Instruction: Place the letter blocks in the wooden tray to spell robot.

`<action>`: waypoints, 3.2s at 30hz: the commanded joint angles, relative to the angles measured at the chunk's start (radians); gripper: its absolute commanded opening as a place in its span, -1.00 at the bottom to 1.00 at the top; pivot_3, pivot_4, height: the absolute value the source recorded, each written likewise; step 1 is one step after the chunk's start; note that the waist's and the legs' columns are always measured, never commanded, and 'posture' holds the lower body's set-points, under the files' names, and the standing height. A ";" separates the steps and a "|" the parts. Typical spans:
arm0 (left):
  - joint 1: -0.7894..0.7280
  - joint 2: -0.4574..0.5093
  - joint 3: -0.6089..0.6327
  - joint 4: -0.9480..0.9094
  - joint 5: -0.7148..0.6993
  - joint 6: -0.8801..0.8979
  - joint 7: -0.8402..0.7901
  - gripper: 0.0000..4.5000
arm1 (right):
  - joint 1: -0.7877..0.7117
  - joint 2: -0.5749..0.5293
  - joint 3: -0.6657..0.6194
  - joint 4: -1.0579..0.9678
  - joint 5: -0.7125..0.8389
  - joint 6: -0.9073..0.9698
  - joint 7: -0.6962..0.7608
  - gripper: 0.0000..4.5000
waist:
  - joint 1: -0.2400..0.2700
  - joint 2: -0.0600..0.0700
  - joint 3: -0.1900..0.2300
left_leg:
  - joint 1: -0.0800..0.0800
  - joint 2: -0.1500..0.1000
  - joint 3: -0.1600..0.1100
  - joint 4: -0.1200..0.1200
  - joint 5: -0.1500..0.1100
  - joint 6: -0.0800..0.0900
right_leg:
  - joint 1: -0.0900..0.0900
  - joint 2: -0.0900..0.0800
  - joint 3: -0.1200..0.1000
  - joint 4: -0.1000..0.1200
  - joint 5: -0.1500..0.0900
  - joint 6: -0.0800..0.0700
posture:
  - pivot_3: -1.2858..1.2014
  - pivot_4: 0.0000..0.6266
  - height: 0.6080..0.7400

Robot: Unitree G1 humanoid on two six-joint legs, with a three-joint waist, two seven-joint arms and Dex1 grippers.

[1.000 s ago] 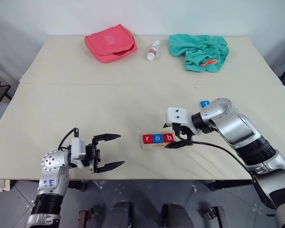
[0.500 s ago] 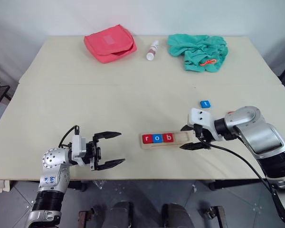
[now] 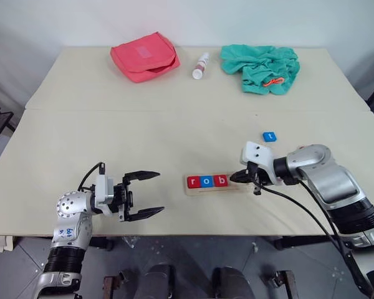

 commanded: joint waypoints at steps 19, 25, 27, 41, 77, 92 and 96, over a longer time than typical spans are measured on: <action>-0.017 0.022 0.011 0.003 -0.012 -0.007 -0.006 1.00 | 0.035 -0.029 -0.155 -0.109 0.053 0.054 -0.095 -0.99 | 0.004 0.000 0.000 | 0.000 0.000 -0.001 0.000 0.000 0.000 | 0.000 0.000 0.000 0.000 0.000 0.000 | 0.03 -0.52 1.00; -0.037 0.013 0.008 0.038 -0.012 -0.016 -0.024 1.00 | 0.197 -0.044 -0.418 -0.164 0.109 0.045 -0.241 -0.92 | 0.010 0.000 0.000 | 0.000 -0.001 0.000 0.000 0.000 0.000 | 0.001 0.000 0.000 0.000 0.000 0.000 | 0.03 -0.52 1.00; -0.044 0.007 0.007 0.049 -0.014 -0.018 -0.030 1.00 | 0.270 -0.058 -0.491 -0.164 0.108 0.034 -0.278 -0.74 | 0.014 0.000 0.000 | 0.000 0.000 0.000 0.000 0.000 0.000 | 0.001 0.000 0.000 0.000 0.000 0.000 | 0.03 -0.52 1.00; -0.080 -0.005 0.006 0.110 -0.013 -0.027 -0.085 1.00 | 0.569 -0.020 -0.839 -0.137 0.200 -0.025 -0.423 0.99 | 0.025 0.000 0.000 | 0.001 0.000 0.003 0.000 0.000 0.000 | 0.001 0.000 0.001 0.000 0.000 0.000 | 0.03 -0.52 1.00; -0.040 -0.001 0.036 0.073 -0.023 -0.035 -0.086 1.00 | 0.389 -0.074 -0.764 0.115 0.237 0.037 -0.517 0.99 | 0.023 0.000 0.000 | 0.002 0.000 0.003 0.000 0.000 0.000 | 0.002 0.000 0.002 -0.001 0.000 0.000 | 0.03 -0.52 1.00; 0.055 0.000 0.047 -0.039 -0.023 -0.019 -0.016 1.00 | 0.011 -0.033 -0.559 0.658 0.093 -0.155 -0.558 0.99 | 0.016 0.001 0.000 | 0.001 0.000 0.003 0.000 0.000 0.000 | 0.002 0.000 0.001 -0.001 0.000 0.000 | 0.03 -0.52 1.00; 0.075 0.000 0.048 -0.060 -0.022 -0.020 0.003 1.00 | -0.011 -0.026 -0.536 0.712 0.084 -0.155 -0.540 0.72 | 0.013 0.001 0.000 | 0.001 0.000 0.003 0.000 0.000 0.000 | 0.002 0.000 0.001 -0.001 0.000 0.000 | 0.03 -0.52 1.00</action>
